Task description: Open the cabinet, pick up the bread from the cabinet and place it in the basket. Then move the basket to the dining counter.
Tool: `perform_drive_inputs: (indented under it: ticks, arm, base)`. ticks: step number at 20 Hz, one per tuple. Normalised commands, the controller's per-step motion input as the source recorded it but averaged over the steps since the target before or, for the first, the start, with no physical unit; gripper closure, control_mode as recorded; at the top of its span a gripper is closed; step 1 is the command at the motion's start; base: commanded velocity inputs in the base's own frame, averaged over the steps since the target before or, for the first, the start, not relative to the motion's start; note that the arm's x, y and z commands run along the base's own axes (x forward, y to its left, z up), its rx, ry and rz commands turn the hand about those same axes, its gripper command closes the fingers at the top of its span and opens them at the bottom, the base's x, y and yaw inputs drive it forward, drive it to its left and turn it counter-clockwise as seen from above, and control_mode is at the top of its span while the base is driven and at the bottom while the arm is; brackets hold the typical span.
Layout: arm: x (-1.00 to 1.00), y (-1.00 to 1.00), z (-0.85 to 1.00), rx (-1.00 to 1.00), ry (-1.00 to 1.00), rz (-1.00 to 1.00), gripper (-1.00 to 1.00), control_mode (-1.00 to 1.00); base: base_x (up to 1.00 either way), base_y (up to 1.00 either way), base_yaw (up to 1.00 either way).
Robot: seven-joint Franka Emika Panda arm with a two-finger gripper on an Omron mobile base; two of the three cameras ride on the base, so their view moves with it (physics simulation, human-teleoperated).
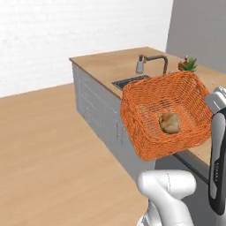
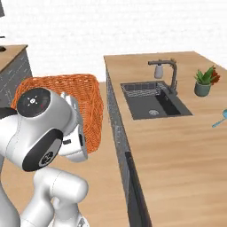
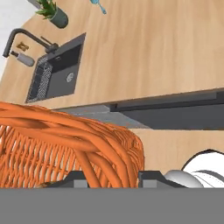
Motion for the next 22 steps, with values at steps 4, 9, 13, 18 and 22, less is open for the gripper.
perform_drive_inputs:
  ticks: [4, 9, 13, 18, 22]
  arm:
    - [0.00, 0.00, 0.00, 0.00, 0.00, 0.00, 1.00, 1.00]
    - [0.00, 0.00, 0.00, 0.00, 0.00, 0.00, 1.00, 1.00]
    - [0.00, 0.00, 0.00, 0.00, 0.00, 0.00, 1.00, 1.00]
    - [0.00, 0.00, 0.00, 0.00, 0.00, 0.00, 1.00, 1.00]
    - [0.00, 0.00, 0.00, 0.00, 0.00, 0.00, 1.00, 1.00]
  base:
    - [0.00, 0.00, -1.00]
    - [0.00, 0.00, -0.97]
    - [0.09, 0.00, -0.81]
    - [0.27, 0.31, -0.59]
    - [0.30, 0.52, -0.47]
